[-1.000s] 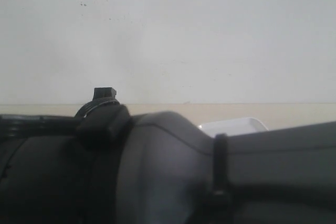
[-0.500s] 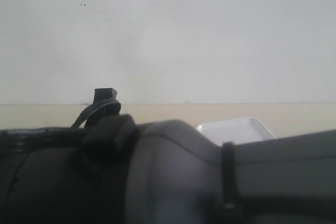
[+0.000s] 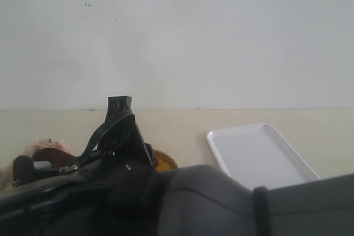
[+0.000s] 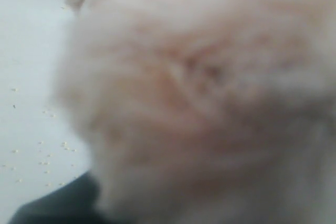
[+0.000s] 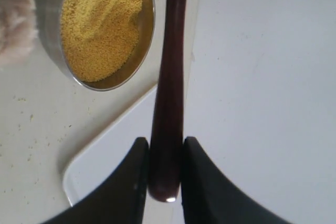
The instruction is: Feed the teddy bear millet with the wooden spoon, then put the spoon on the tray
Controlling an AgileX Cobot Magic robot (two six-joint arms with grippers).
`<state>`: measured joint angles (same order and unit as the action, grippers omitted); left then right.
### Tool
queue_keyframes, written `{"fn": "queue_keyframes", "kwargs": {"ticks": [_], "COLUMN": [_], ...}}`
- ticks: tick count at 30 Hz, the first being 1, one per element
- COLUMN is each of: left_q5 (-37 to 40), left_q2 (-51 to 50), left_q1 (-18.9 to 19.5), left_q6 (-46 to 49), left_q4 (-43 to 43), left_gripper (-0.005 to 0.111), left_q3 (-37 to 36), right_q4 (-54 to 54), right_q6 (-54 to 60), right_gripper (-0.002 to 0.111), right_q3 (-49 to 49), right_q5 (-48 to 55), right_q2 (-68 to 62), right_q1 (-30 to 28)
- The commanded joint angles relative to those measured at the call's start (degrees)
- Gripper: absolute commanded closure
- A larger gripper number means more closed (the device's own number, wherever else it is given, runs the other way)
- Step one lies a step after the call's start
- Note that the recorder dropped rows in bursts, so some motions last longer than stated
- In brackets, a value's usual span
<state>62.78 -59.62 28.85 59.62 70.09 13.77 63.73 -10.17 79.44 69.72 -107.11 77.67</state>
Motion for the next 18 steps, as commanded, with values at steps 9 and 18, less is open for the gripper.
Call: {"fn": "queue_keyframes", "kwargs": {"ticks": [9,18], "left_q5": [1.3,1.3], "left_q2": [0.4,0.4], "left_q1": [0.1,0.1], "left_q6": [0.5,0.5], "left_q4": [1.2,1.2], "left_gripper": [0.103,0.103], "left_q3": [-0.1,-0.1], "right_q4": [-0.6,-0.2], "right_q6": [-0.2,-1.9], "right_gripper": [0.106,0.106], "right_q3": [-0.1,-0.1], "right_q5": [0.2,0.2], "right_q2": [2.7,5.2], "right_q1": [0.7,0.5]}}
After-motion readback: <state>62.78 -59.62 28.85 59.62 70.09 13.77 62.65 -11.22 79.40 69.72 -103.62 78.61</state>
